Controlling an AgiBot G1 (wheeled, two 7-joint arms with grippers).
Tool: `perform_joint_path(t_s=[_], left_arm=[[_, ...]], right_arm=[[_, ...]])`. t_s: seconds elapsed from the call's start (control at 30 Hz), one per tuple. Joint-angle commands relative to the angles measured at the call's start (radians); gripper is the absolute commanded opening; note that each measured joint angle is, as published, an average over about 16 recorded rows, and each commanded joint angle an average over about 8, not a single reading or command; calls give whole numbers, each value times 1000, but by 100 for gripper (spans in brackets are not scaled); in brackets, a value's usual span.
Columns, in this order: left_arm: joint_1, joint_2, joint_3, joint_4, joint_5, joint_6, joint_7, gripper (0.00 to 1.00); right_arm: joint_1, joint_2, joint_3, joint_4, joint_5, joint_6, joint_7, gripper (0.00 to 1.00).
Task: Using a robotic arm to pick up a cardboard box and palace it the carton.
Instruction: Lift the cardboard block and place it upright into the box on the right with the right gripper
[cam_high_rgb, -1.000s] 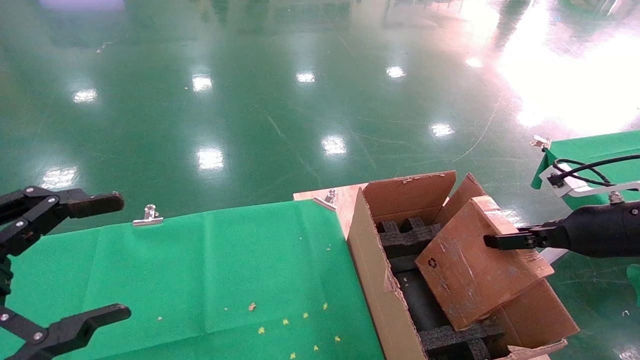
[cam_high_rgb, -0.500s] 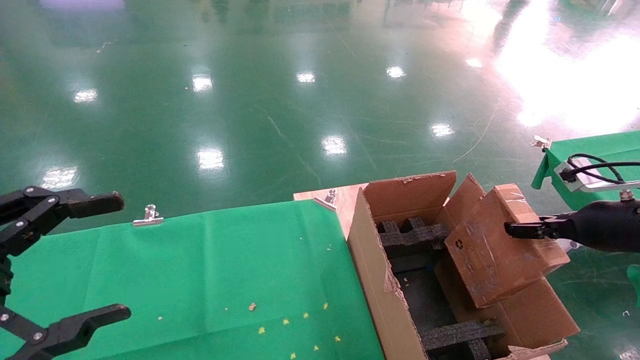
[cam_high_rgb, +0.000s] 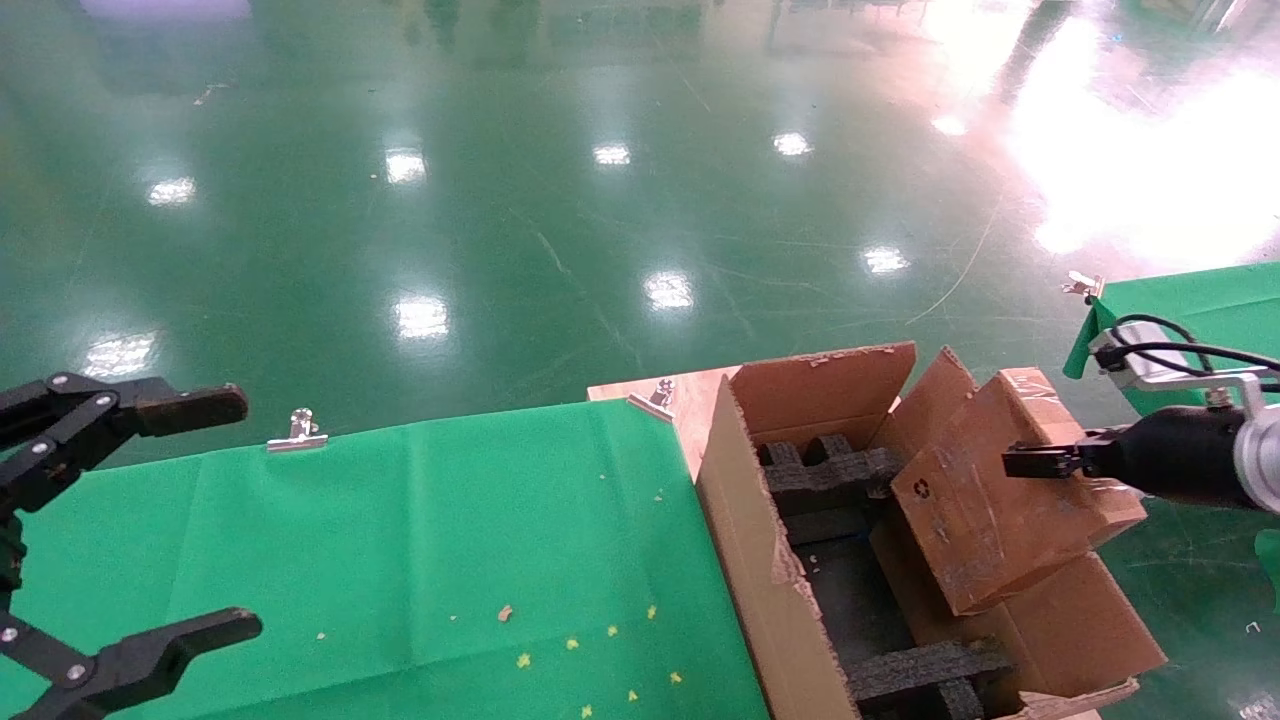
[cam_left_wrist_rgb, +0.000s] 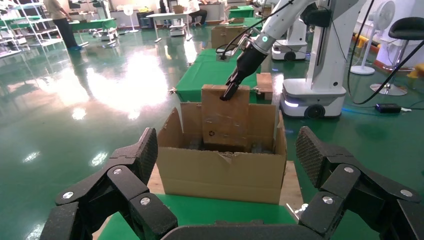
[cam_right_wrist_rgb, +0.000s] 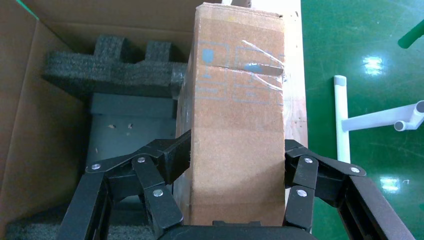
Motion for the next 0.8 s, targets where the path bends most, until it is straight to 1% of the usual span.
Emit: perform_joint_path(t_s=[0.03,0.37,0.6,0.8], left_arm=[[0,0,0,0,0,0,0,100],[0,0,0,0,0,0,0,100],[0,0,0,0,0,0,0,100],[0,0,1,0,0,0,0,100]], right_arm=[[5,0,-8,28,-33,7,38,0],[-26,-53,-46,59,-130,63,156,0],[-70,-115,-68,45,-164,116,220,0],[-113,-172,-83,14,-183,161,257,0]])
